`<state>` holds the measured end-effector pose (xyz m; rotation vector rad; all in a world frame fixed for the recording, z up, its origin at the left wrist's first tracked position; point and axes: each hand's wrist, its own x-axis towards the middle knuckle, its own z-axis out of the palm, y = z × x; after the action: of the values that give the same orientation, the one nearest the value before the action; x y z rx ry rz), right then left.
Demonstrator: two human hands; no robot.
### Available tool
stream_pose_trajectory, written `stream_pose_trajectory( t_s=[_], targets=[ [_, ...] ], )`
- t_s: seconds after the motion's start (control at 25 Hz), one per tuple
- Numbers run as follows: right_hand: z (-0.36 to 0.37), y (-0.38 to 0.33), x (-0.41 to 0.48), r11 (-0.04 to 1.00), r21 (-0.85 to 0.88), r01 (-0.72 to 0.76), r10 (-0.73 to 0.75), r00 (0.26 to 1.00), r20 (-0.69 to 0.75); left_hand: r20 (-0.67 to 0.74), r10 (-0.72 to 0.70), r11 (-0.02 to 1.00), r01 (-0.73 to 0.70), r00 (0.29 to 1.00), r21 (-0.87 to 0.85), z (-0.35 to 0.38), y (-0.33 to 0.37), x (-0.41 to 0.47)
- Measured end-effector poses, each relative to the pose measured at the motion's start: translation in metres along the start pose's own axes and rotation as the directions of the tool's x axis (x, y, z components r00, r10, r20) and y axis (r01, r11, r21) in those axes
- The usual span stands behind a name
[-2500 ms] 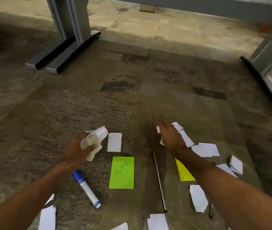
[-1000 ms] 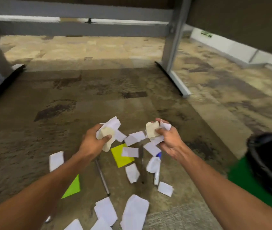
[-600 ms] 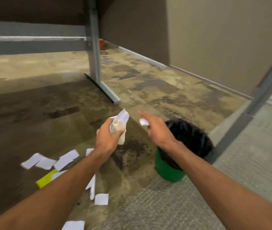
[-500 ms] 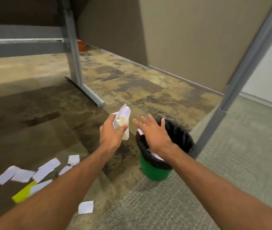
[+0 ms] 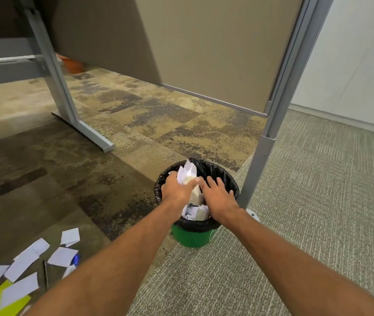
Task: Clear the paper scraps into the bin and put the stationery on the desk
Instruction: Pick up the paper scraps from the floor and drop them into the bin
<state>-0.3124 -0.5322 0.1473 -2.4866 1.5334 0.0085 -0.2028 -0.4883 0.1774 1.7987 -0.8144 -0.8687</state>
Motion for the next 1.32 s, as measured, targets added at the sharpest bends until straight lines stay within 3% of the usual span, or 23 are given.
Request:
stream_pose_trajectory(
  t_s=[0.2,0.36,0.44,0.52,0.68,0.8,0.96,1.2,1.32],
  targets=[
    [0.002,0.006,0.001,0.999,-0.032,-0.003,0.003,1.0,-0.013,0.127,-0.086,0.992,0.073,0.988,0.104,-0.004,-0.005,0.009],
    [-0.004,-0.014,0.001,1.0,0.017,-0.013,0.015,0.994,-0.112,0.233,-0.03,0.996,0.01,0.972,0.086,-0.023,-0.005,0.007],
    [-0.01,-0.031,0.004,0.998,0.064,0.03,-0.021,0.989,-0.146,0.181,0.075,0.992,-0.091,0.981,0.083,-0.04,-0.001,0.005],
    [-0.011,-0.058,0.01,0.987,0.083,0.135,-0.118,0.975,-0.187,0.052,0.163,0.966,-0.17,0.985,0.193,-0.069,-0.004,0.001],
    [0.004,-0.137,0.022,0.903,0.106,0.415,-0.373,0.883,-0.285,-0.169,0.233,0.887,-0.138,0.958,0.44,-0.149,-0.043,-0.005],
    [0.039,-0.204,0.025,0.842,0.134,0.523,-0.5,0.849,-0.17,-0.254,0.171,0.832,-0.002,0.952,0.555,-0.22,-0.096,-0.013],
    [0.103,-0.257,0.009,0.788,0.163,0.594,-0.61,0.789,0.07,-0.25,0.076,0.745,0.112,0.965,0.658,-0.287,-0.189,-0.045],
    [0.18,-0.243,-0.032,0.738,0.235,0.632,-0.672,0.657,0.343,-0.073,-0.071,0.632,0.101,0.995,0.769,-0.287,-0.299,-0.103],
    [0.197,-0.229,-0.046,0.761,0.21,0.613,-0.637,0.649,0.416,-0.036,-0.12,0.615,0.103,0.992,0.782,-0.277,-0.318,-0.113]
  ],
)
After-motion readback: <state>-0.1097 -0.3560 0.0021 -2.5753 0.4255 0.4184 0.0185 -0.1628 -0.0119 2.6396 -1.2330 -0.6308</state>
